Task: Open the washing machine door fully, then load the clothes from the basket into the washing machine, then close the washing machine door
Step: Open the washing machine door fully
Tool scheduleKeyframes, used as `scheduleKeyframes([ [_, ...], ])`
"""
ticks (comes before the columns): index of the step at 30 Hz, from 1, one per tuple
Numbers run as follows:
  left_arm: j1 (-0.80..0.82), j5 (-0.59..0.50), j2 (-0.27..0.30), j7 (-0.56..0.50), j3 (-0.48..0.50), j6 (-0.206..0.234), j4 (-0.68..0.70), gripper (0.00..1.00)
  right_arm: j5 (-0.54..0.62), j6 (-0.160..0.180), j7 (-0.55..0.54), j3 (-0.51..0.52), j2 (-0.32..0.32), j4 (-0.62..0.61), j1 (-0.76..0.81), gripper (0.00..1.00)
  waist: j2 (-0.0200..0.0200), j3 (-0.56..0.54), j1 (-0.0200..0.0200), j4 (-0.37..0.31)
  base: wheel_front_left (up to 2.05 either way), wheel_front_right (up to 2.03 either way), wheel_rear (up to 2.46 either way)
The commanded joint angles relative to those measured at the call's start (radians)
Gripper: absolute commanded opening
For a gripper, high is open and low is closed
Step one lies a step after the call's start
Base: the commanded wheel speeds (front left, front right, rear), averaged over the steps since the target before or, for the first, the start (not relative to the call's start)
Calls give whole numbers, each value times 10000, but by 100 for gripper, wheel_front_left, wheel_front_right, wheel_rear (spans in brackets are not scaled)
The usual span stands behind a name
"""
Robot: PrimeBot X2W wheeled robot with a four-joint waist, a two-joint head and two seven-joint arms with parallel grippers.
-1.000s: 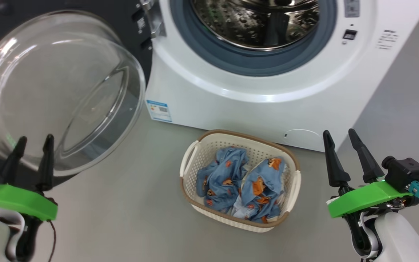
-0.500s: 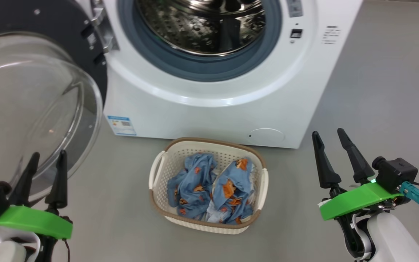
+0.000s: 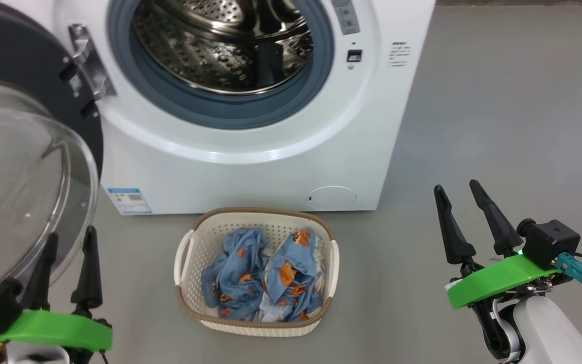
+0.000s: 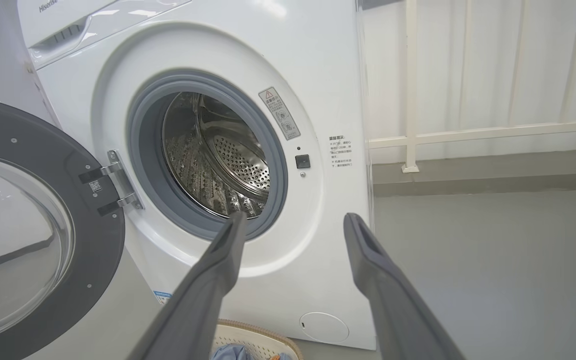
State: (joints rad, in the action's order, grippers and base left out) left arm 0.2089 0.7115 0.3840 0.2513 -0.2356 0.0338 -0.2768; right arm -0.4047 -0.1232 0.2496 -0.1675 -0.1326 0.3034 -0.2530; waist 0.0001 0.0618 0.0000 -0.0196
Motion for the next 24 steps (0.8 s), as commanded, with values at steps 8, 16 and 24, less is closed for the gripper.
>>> scheduleKeyframes([
  [8,-306,-430,61,105,717,-142,498,100,-44,-75,122,-284,-321,-164,9,100,-1,-350,0,-543,0,0,0],
  [16,-540,-892,-108,105,736,-101,576,100,-79,-75,122,-248,-423,-172,95,100,-1,-454,0,-628,0,0,0],
  [24,-623,-1177,-206,105,751,-65,636,100,-59,-75,122,-148,-568,-157,142,100,-1,-460,0,-505,0,0,0],
])
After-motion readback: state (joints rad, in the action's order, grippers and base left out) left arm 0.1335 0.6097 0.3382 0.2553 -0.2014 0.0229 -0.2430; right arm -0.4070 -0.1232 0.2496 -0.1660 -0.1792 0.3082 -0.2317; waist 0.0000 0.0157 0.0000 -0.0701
